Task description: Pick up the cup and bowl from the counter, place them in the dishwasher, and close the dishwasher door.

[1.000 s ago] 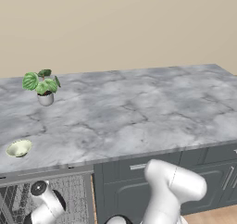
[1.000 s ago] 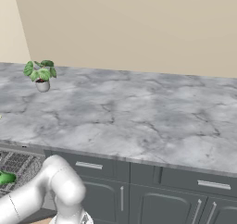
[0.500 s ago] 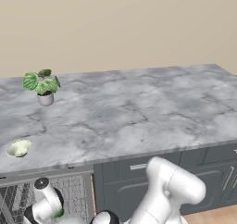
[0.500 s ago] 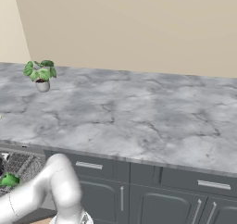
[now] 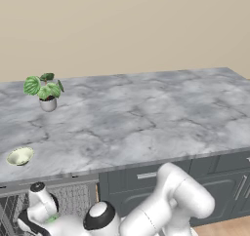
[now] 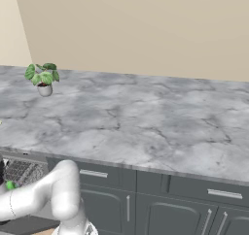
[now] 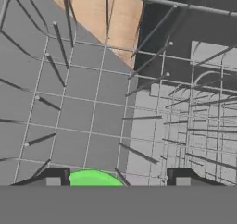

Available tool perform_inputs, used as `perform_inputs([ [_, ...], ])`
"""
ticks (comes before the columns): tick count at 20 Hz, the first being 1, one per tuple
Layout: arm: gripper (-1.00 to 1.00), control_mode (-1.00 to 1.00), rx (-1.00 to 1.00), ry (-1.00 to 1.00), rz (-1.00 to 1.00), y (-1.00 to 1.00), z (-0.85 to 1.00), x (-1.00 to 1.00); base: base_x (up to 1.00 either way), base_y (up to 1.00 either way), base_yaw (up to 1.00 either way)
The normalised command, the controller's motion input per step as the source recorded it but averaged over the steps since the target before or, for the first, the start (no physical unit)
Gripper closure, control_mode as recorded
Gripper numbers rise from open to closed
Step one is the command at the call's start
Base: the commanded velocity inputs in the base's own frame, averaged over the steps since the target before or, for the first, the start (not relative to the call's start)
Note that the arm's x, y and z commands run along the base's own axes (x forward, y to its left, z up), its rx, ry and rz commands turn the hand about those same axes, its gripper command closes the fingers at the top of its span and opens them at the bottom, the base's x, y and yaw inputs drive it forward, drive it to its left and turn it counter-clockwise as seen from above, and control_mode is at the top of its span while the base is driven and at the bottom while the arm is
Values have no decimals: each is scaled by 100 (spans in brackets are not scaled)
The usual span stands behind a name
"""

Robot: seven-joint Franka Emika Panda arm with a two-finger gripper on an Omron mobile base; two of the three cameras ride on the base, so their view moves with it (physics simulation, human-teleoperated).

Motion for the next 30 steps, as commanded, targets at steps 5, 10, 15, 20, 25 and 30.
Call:
perform_inputs([
  [5, -100, -100, -3, -6, 0, 51, 3, -26, 0, 0, 0],
  [10, -100, -100, -5, -11, 0, 42, 13, -43, 0, 0, 0],
  [15, -100, -100, -14, -19, 0, 16, 45, -57, 0, 0, 0],
  [20, -100, -100, -16, -22, 0, 3, 60, -52, 0, 0, 0],
  [25, -100, -100, -5, -19, 0, -13, 65, -29, 0, 0, 0],
  [30, -100, -100, 1, -13, 0, -51, 76, -3, 0, 0, 0],
])
